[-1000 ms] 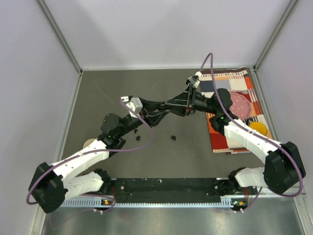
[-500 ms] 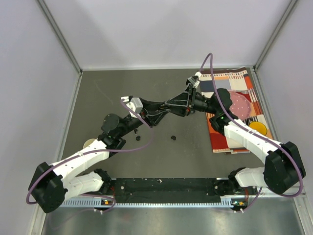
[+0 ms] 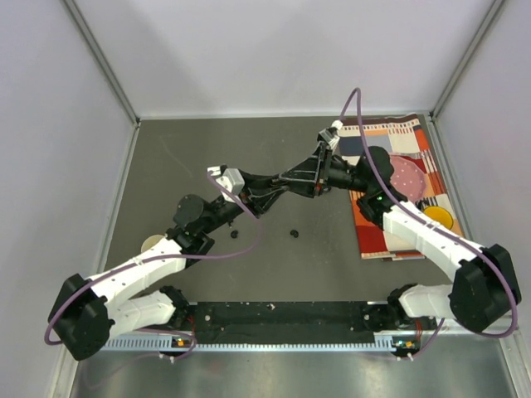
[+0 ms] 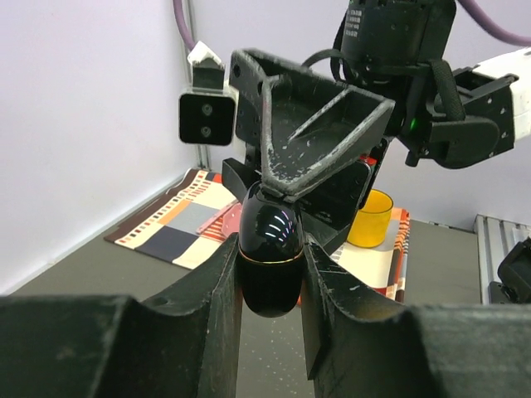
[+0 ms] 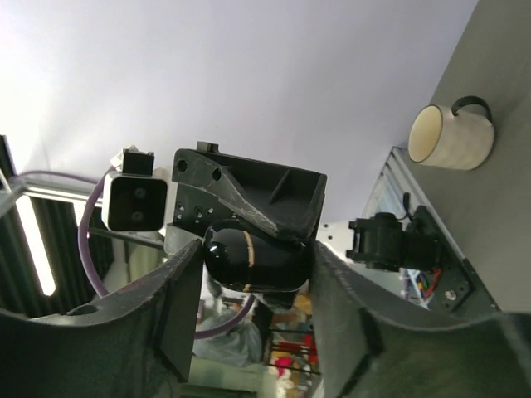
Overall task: Insert the wireless bluetooth earbuds into the charging case
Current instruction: Pick up the charging case at the center of the board, then open the charging case, then pick up the earbud from the center of the board.
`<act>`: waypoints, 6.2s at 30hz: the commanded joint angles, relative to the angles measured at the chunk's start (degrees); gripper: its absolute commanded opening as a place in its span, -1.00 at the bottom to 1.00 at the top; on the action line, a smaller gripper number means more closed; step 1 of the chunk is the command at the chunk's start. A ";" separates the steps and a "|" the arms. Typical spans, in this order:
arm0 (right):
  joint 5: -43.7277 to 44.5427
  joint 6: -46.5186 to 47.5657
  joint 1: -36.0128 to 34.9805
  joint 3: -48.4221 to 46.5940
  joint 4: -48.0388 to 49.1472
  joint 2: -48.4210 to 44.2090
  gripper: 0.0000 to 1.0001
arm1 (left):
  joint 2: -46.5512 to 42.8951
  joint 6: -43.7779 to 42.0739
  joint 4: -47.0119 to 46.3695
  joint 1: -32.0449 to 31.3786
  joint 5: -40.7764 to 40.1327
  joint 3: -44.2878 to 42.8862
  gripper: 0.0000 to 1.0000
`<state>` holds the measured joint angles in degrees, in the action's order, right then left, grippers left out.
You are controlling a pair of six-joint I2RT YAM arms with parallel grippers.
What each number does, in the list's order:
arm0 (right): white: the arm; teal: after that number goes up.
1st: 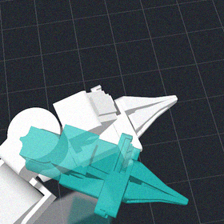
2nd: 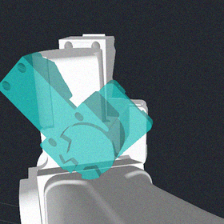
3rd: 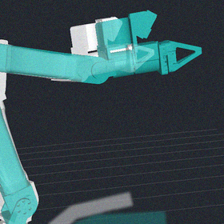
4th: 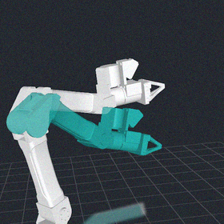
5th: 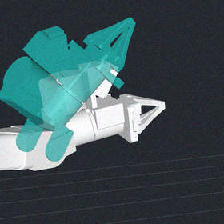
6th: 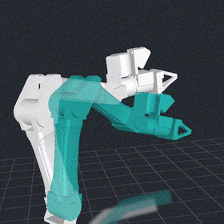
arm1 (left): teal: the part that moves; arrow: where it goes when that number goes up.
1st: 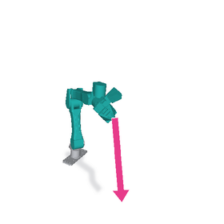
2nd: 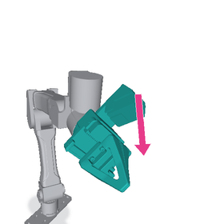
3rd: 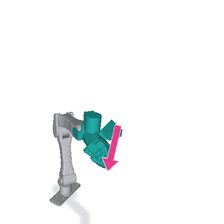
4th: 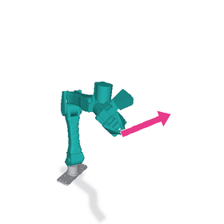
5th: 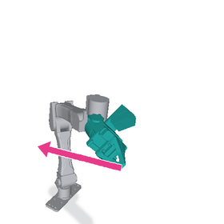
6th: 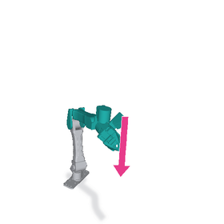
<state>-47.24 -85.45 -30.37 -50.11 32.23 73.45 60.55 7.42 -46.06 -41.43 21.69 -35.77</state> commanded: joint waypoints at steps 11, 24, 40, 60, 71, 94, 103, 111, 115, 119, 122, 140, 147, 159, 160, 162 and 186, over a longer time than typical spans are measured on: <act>9.54 47.12 -0.83 -18.35 -44.86 -10.17 0.56 | 0.08 5.86 -37.68 2.31 1.23 13.97 -1.00; 17.97 62.69 -9.44 -24.42 -56.31 -5.95 0.57 | 2.37 6.99 -41.21 2.85 9.59 12.48 -1.00; 26.76 64.09 -10.67 -24.07 -58.16 -3.84 0.56 | 3.43 10.07 -43.93 2.93 15.56 10.98 -1.00; 26.94 59.52 -10.24 -25.92 -52.89 -1.99 0.67 | -4.65 7.44 -36.56 2.93 15.14 16.69 -1.00; 30.62 53.81 -7.51 -23.90 -48.05 -5.16 0.84 | -12.65 2.78 -27.25 2.93 7.76 22.67 -1.00; 48.65 41.34 -6.89 -16.07 -56.93 10.92 0.32 | -37.61 -8.47 4.75 2.93 -2.62 23.20 -1.00; 58.66 36.41 -11.99 -20.73 -56.66 16.38 0.30 | -38.40 -8.83 7.04 2.93 -2.44 21.97 -1.00; 53.68 29.30 -10.16 -16.44 -50.98 14.44 0.98 | -40.34 -9.62 6.86 2.93 -4.82 22.06 -1.00; 44.96 25.34 -7.69 -14.49 -44.88 17.51 0.82 | -40.34 -9.71 6.95 2.93 -4.82 21.88 -1.00; 50.48 20.34 -8.91 -19.31 -49.97 21.64 0.60 | -40.87 -9.27 7.04 2.93 -5.43 21.88 -1.00; 54.52 16.29 -10.93 -23.00 -51.73 24.80 0.34 | -41.65 -9.79 8.17 2.93 -6.04 21.97 -1.00; 64.56 16.54 -17.35 -44.19 -67.99 43.52 0.07 | -47.37 -16.03 19.69 2.93 -7.10 20.12 -1.00; 64.38 16.46 -17.62 -48.59 -70.72 48.62 0.00 | -49.04 -17.26 21.28 2.93 -7.81 20.39 -1.00; 64.21 15.05 -18.32 -51.06 -73.36 51.53 -0.10 | -49.83 -18.58 23.21 3.02 -7.37 20.47 -1.00; 64.29 14.96 -18.41 -50.97 -73.45 51.36 -0.10 | -49.92 -18.58 23.21 2.93 -7.45 20.56 -1.00; 65.08 14.70 -18.50 -50.62 -73.80 51.27 -0.10 | -49.92 -18.84 23.21 2.93 -7.54 20.74 -1.00; 66.49 11.80 -18.85 -49.74 -74.33 53.02 -0.20 | -50.18 -18.58 23.39 2.93 -8.07 20.48 -1.00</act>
<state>18.17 -72.58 -48.36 -99.39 -41.63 125.36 11.35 -10.90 -21.58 -38.37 14.04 -13.39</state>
